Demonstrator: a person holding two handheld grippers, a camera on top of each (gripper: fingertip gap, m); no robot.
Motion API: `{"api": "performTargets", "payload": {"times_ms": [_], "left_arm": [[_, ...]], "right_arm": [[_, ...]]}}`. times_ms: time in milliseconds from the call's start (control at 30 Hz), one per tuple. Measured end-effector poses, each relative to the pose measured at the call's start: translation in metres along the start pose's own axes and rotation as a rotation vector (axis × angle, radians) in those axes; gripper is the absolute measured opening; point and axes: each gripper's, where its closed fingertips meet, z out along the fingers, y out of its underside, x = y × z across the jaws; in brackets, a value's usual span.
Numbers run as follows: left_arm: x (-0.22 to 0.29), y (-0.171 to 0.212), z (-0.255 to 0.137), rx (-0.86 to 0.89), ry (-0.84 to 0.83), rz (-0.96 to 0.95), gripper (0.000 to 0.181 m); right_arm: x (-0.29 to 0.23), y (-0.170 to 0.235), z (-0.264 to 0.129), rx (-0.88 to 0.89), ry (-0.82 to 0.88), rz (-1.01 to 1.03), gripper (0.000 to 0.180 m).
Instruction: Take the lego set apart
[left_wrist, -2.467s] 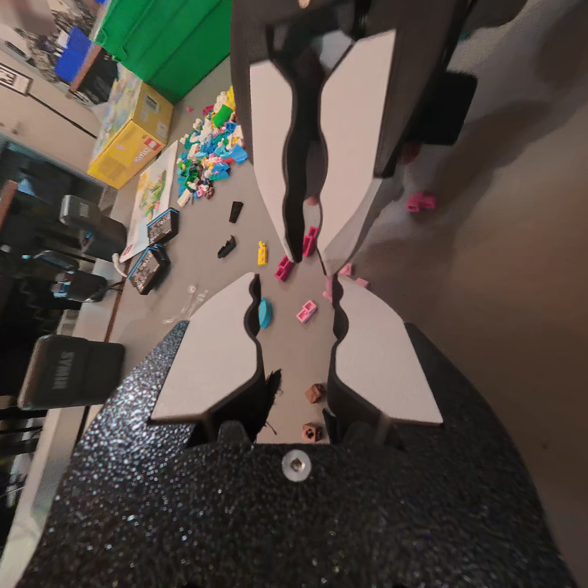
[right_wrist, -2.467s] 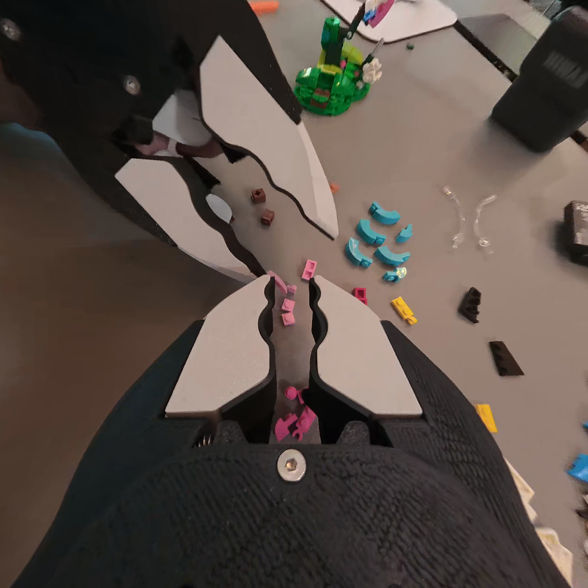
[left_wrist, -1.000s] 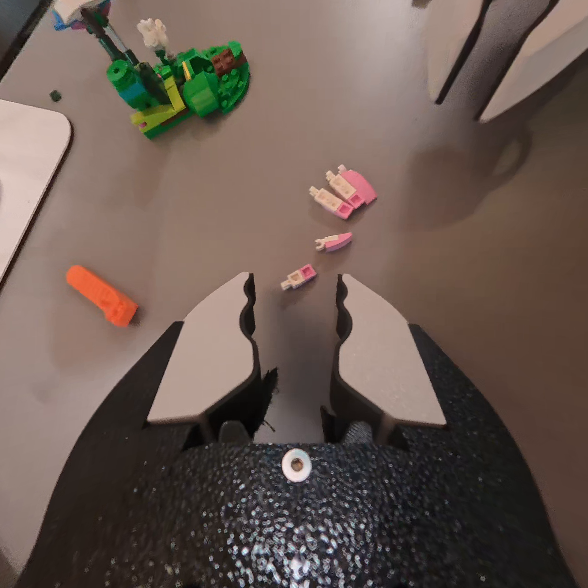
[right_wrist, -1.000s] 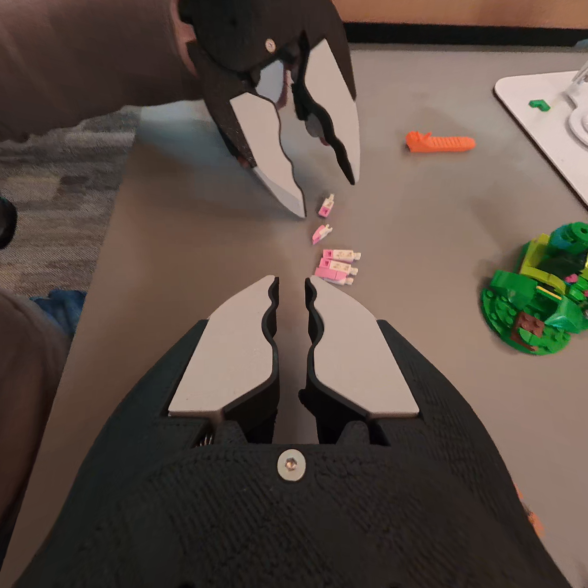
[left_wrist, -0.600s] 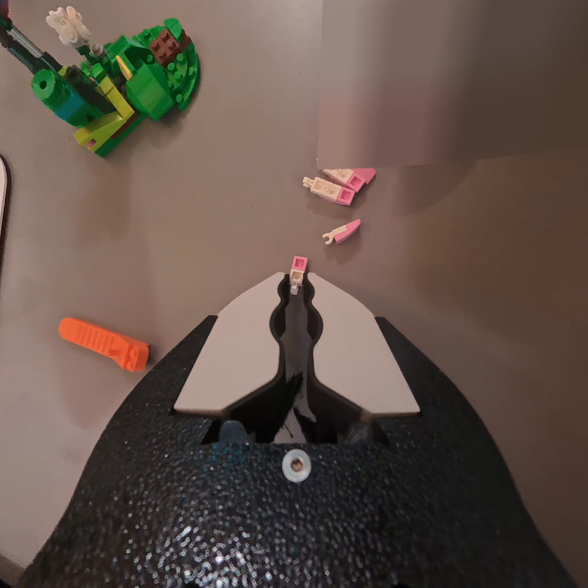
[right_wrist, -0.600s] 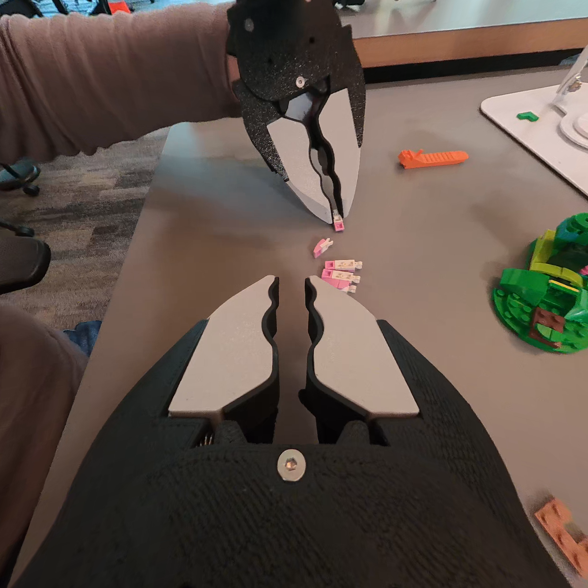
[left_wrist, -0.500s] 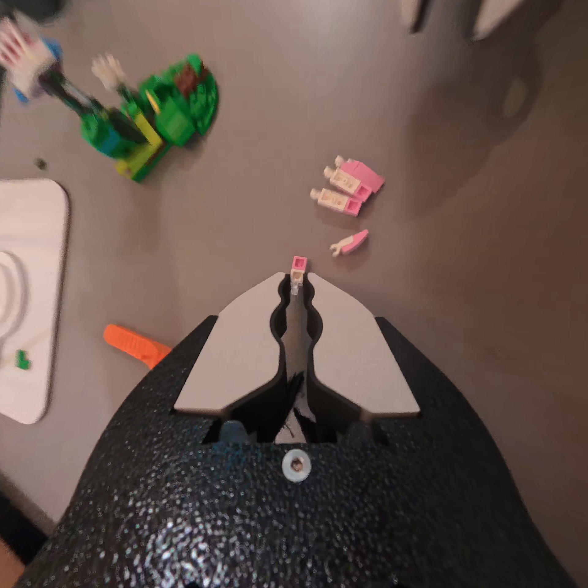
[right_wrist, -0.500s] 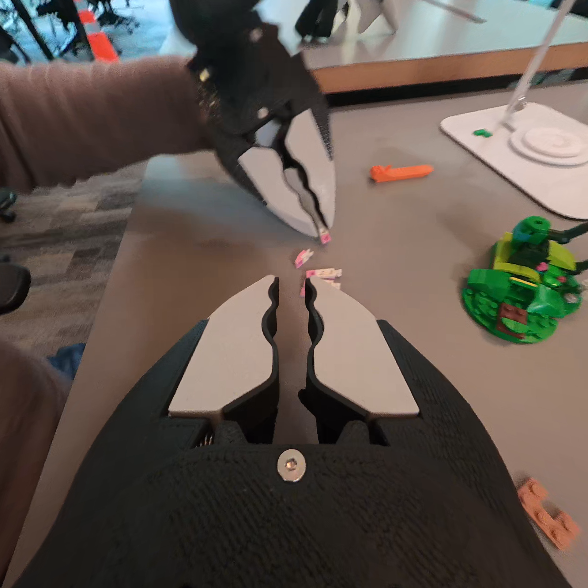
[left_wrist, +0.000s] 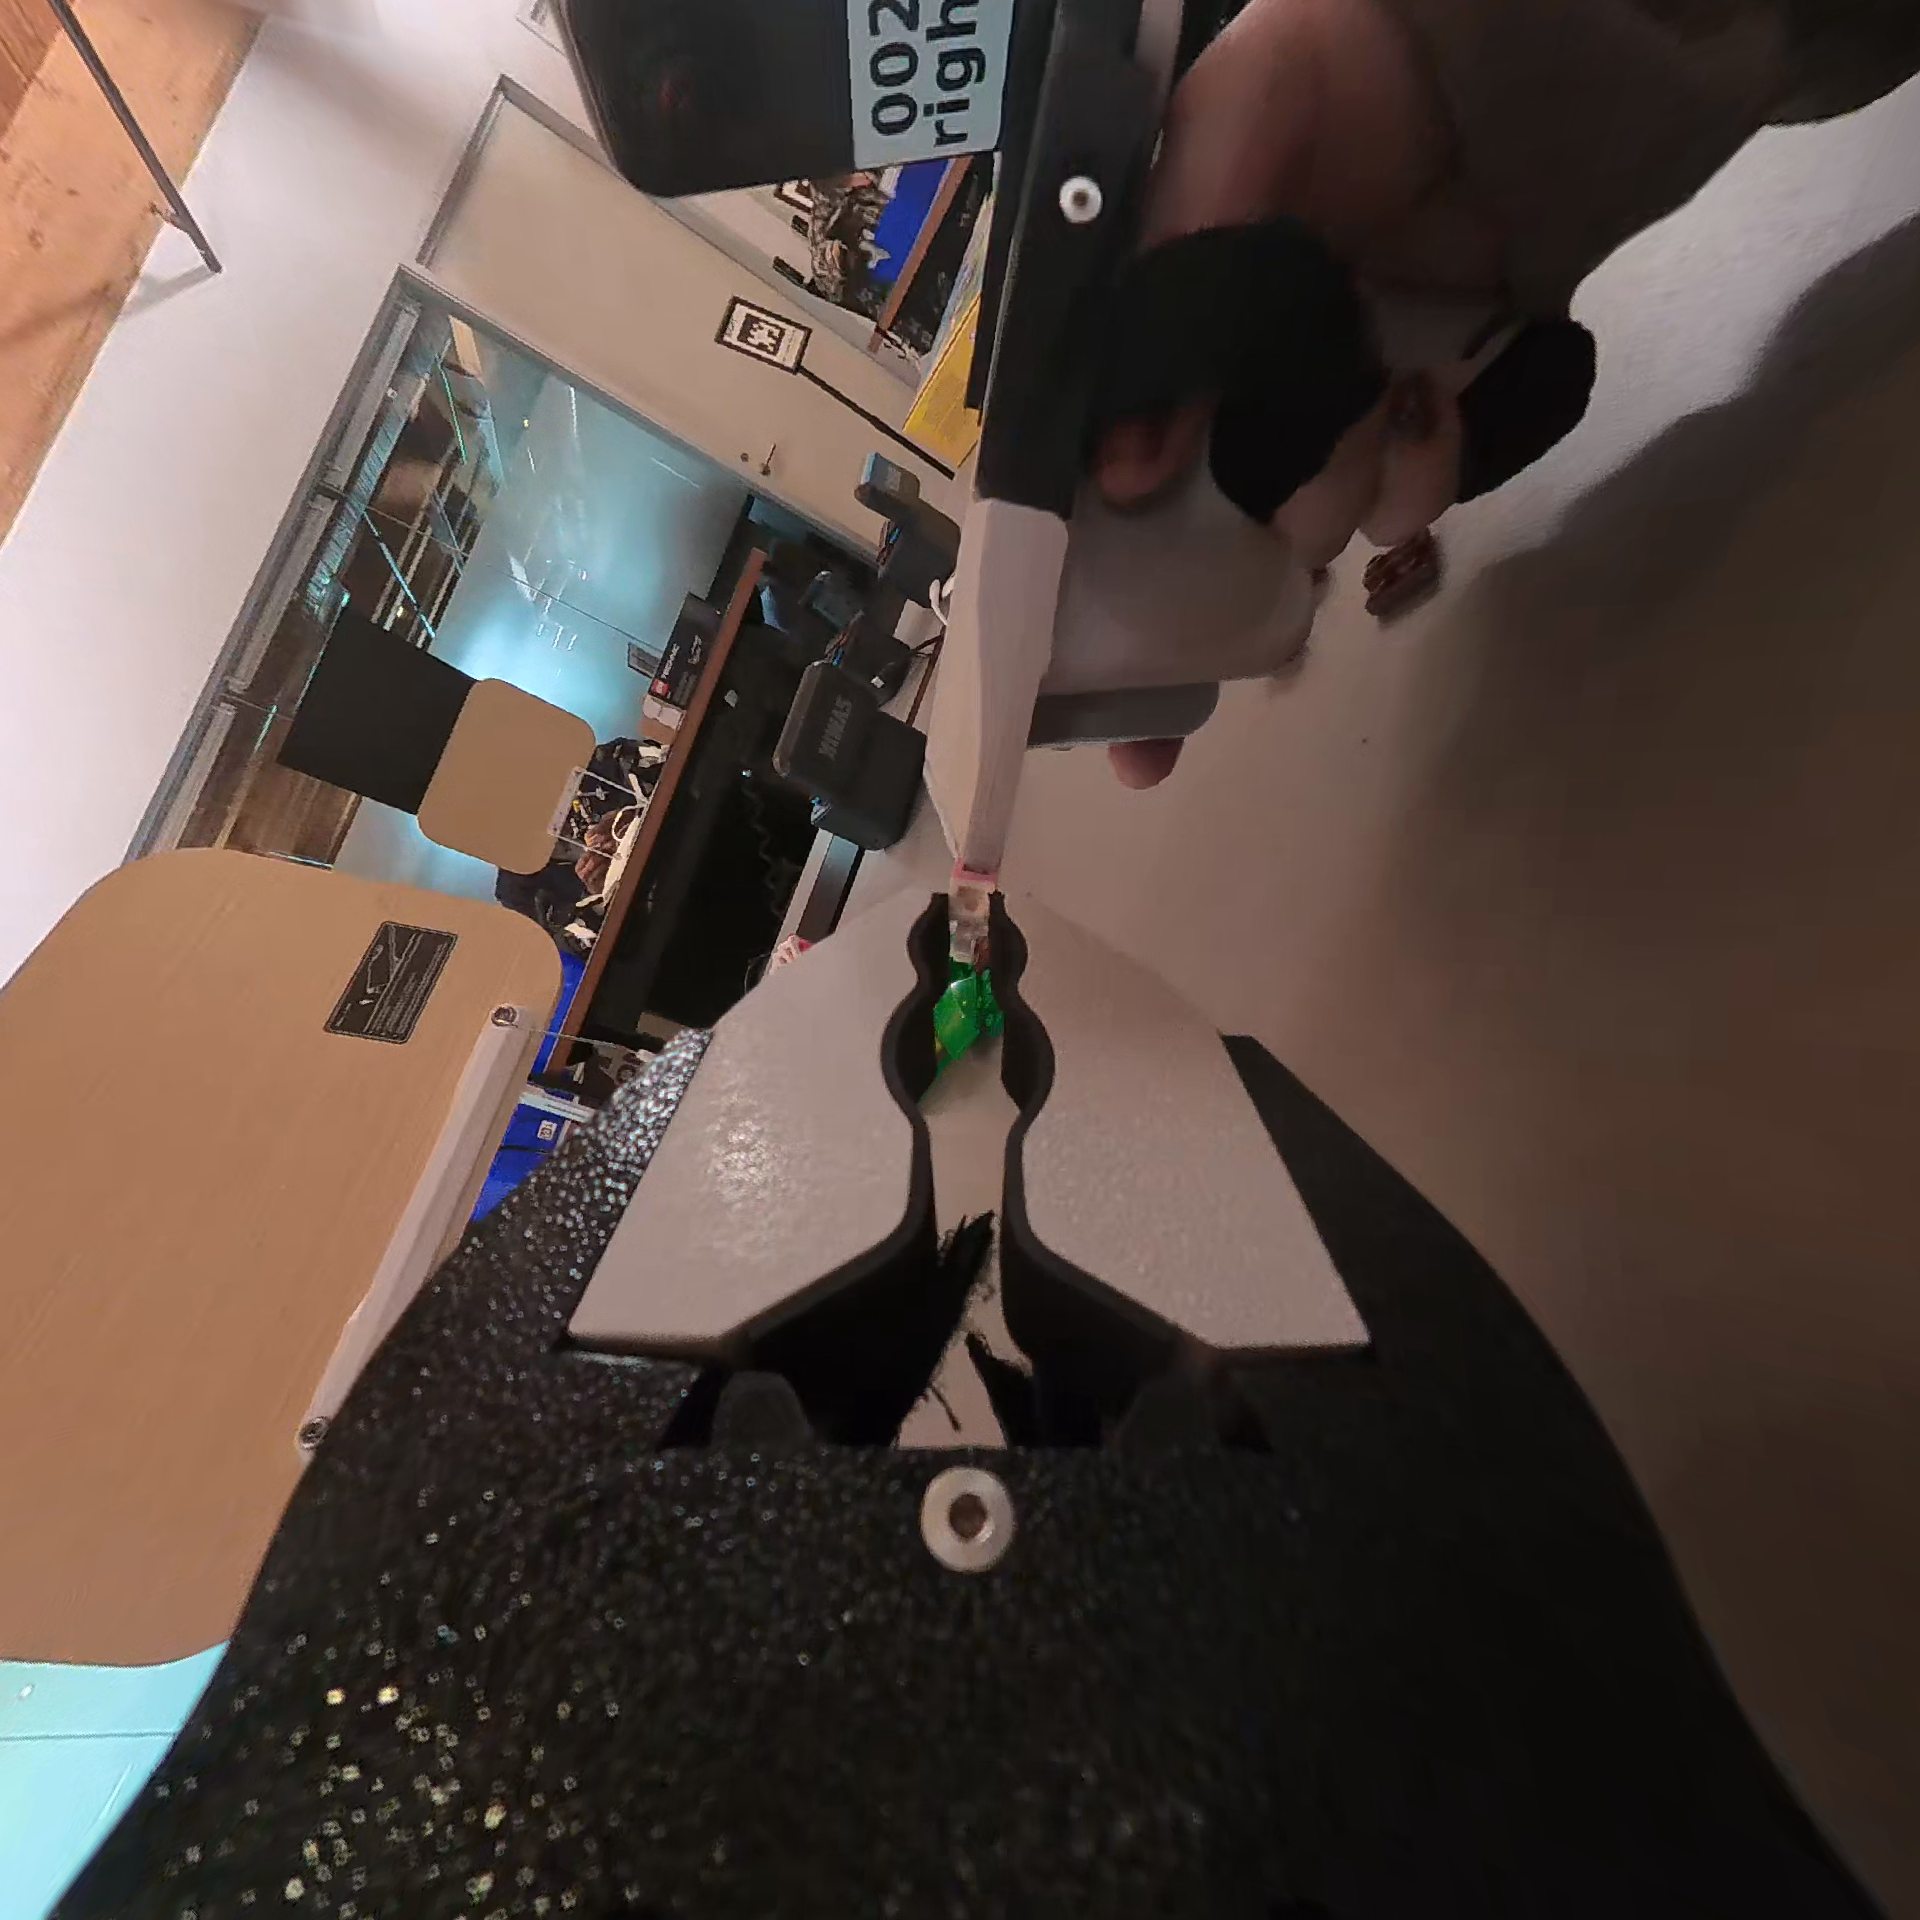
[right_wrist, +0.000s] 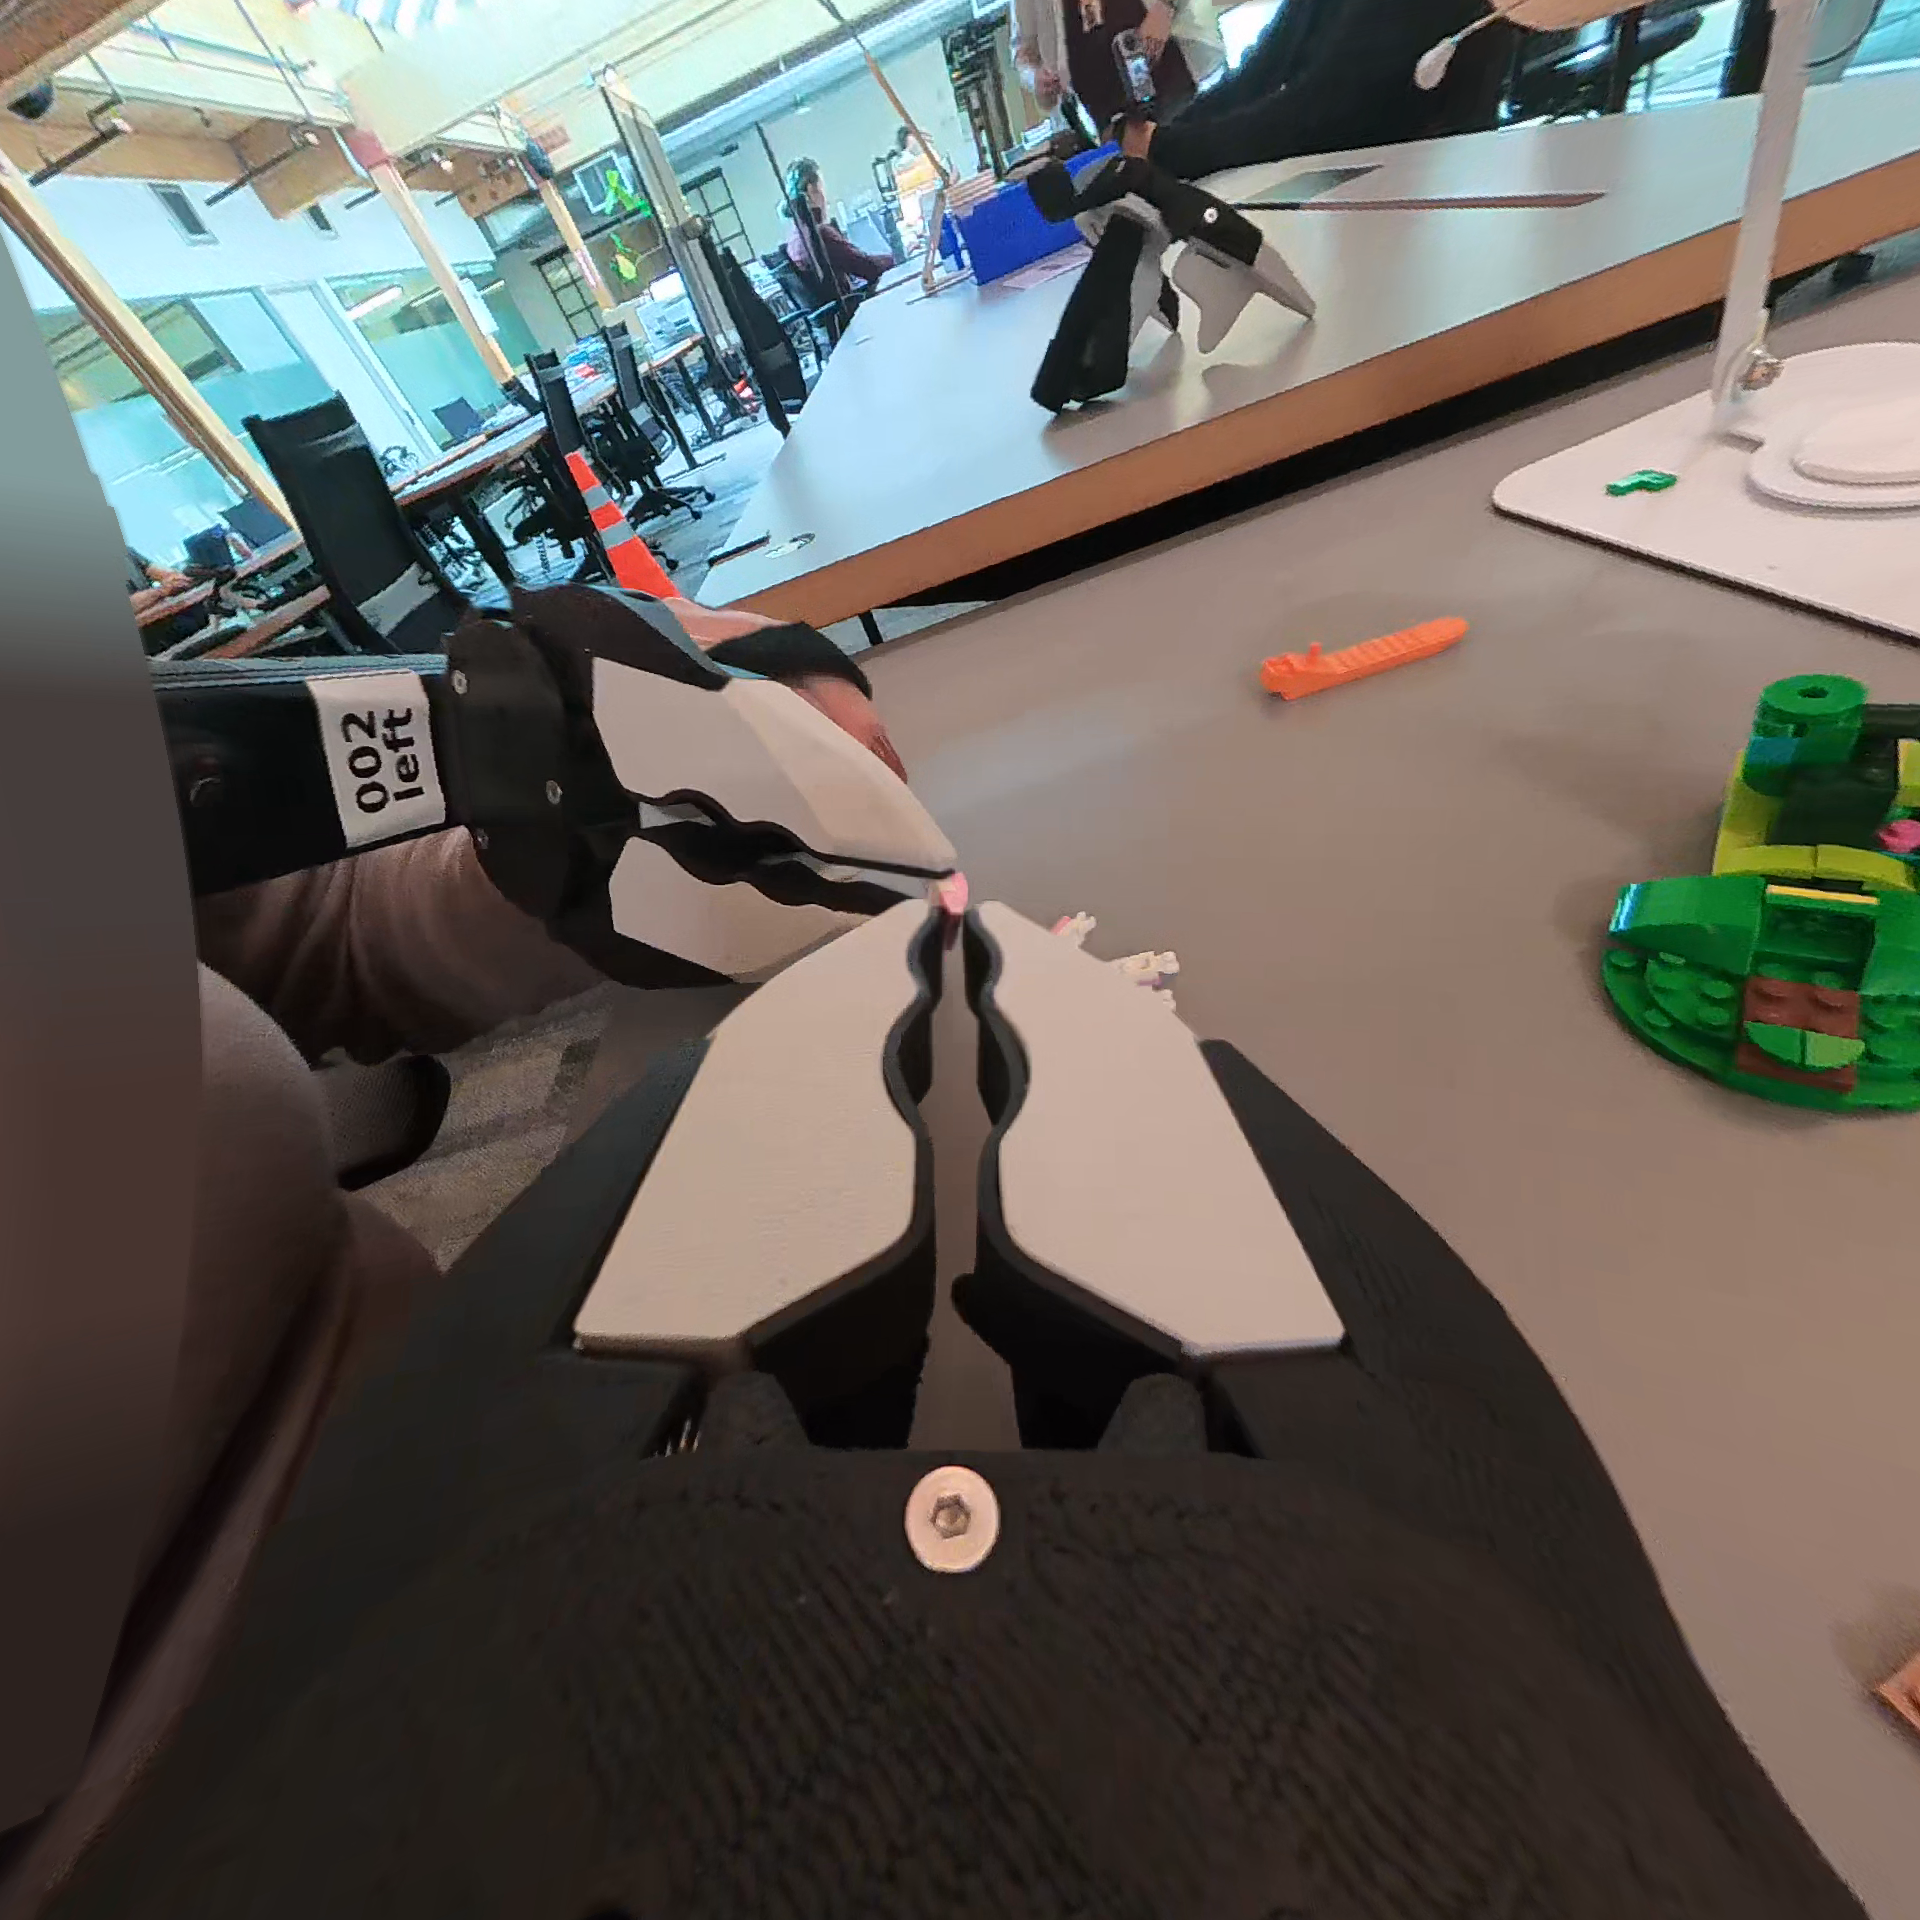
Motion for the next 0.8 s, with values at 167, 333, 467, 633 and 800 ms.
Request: {"api": "performTargets", "payload": {"times_ms": [167, 333, 467, 633, 800], "left_arm": [[-0.002, -0.005, -0.002, 0.047, -0.006, -0.07, 0.007], [-0.001, -0.008, -0.005, 0.082, -0.011, -0.114, 0.007], [-0.004, -0.011, -0.006, 0.122, -0.018, -0.323, 0.009], [-0.002, -0.006, -0.005, 0.11, 0.099, -0.633, 0.016], [0.007, -0.007, -0.007, 0.076, 0.214, -0.719, 0.006]], "right_arm": [[-0.005, -0.003, 0.0, 0.021, -0.03, 0.011, 0.002], [-0.009, -0.002, -0.001, 0.018, -0.076, 0.05, 0.001], [-0.011, -0.005, -0.003, 0.027, -0.073, -0.016, 0.001], [-0.011, -0.005, -0.004, 0.019, -0.035, -0.139, 0.001], [-0.013, -0.002, -0.004, 0.005, -0.042, -0.179, 0.001]]}}
